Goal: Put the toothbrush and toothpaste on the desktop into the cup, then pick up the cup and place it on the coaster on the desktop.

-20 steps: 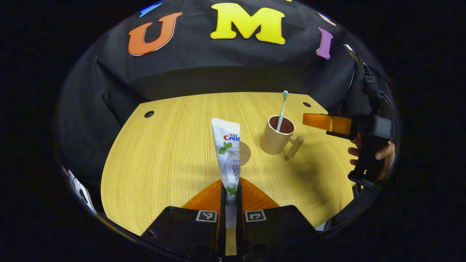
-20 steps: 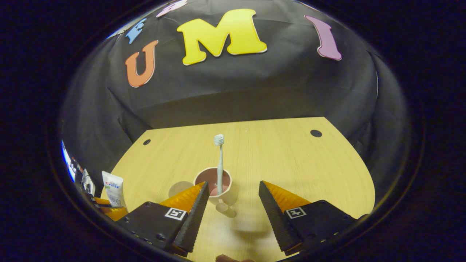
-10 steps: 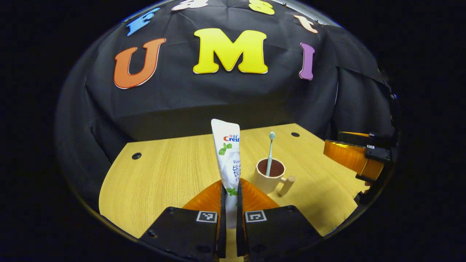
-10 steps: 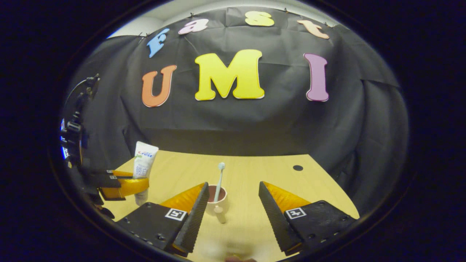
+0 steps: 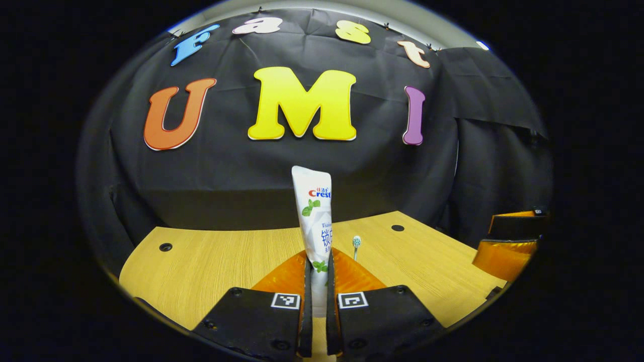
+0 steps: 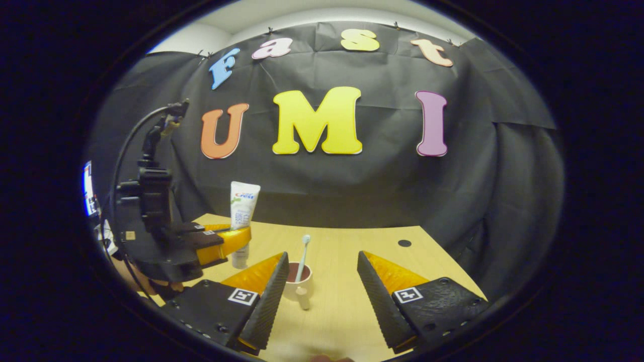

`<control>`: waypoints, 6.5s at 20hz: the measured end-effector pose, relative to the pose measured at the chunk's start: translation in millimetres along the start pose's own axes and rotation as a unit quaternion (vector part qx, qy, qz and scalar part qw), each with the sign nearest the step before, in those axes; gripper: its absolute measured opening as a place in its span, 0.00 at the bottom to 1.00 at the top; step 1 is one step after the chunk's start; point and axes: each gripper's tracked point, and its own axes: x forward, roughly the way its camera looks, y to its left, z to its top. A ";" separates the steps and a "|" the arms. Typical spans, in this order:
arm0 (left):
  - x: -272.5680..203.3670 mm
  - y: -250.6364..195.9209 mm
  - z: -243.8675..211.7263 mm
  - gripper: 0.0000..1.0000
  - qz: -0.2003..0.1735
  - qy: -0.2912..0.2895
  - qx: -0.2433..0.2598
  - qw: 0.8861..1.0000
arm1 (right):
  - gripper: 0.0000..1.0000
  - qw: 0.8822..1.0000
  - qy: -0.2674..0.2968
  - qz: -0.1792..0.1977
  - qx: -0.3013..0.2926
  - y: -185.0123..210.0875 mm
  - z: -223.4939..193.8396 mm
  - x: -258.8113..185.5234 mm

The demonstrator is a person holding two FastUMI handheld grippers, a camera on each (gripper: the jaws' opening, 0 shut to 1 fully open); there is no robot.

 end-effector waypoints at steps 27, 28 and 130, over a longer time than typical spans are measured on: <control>50.6 -48.9 -70.6 0.65 0.020 0.065 -0.055 0.996 | 0.83 0.999 0.037 0.022 0.010 -54.7 -3.6 18.6; 46.8 -47.3 -73.2 1.00 0.023 0.068 -0.049 0.996 | 0.82 0.999 0.039 0.021 0.010 -56.6 -4.6 19.6; -241.8 163.7 98.3 0.96 0.286 -0.136 0.027 0.948 | 0.05 0.918 0.379 0.089 -0.080 48.3 -140.2 119.7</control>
